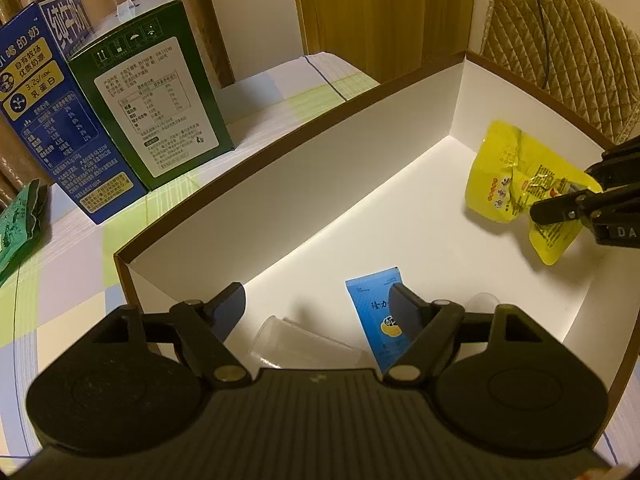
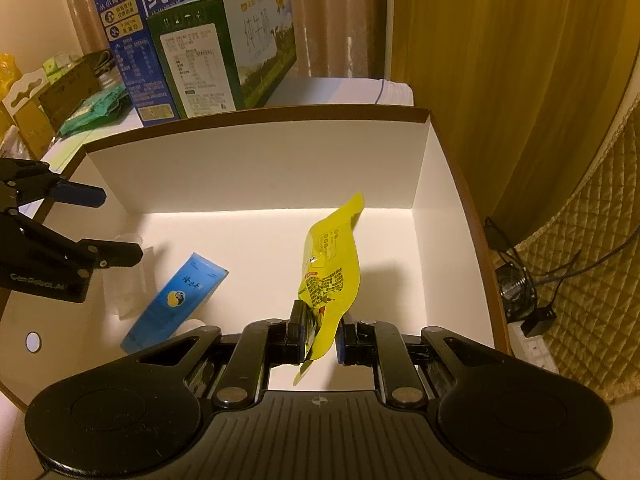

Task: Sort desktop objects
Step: 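Open the left tool to drop the cup while the right tool releases the bag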

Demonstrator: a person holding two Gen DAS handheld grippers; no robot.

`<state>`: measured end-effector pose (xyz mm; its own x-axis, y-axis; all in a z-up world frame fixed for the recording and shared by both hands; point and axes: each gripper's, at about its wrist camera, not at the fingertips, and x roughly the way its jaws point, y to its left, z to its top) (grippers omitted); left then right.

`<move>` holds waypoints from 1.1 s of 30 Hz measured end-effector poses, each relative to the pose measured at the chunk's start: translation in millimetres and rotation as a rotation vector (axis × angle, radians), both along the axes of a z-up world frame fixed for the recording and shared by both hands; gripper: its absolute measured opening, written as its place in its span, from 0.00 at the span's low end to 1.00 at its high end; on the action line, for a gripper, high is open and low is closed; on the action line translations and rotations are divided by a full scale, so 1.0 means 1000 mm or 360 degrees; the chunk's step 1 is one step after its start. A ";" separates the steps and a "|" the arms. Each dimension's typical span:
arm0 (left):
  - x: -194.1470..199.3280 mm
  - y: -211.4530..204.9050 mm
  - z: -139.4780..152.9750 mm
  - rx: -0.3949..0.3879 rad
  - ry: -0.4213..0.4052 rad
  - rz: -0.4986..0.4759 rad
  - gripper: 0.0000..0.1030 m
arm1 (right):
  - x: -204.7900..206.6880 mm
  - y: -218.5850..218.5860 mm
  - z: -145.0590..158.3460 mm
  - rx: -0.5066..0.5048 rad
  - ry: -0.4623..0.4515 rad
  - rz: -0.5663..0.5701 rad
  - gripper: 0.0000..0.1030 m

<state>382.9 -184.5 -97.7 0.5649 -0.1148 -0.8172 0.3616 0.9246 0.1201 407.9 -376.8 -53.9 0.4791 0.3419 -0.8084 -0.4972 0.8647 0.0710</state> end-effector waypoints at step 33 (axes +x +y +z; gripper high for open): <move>-0.059 0.010 0.038 -0.0200 -0.0007 0.0003 0.89 | -0.042 -0.001 0.031 0.0047 -0.0036 0.0001 0.98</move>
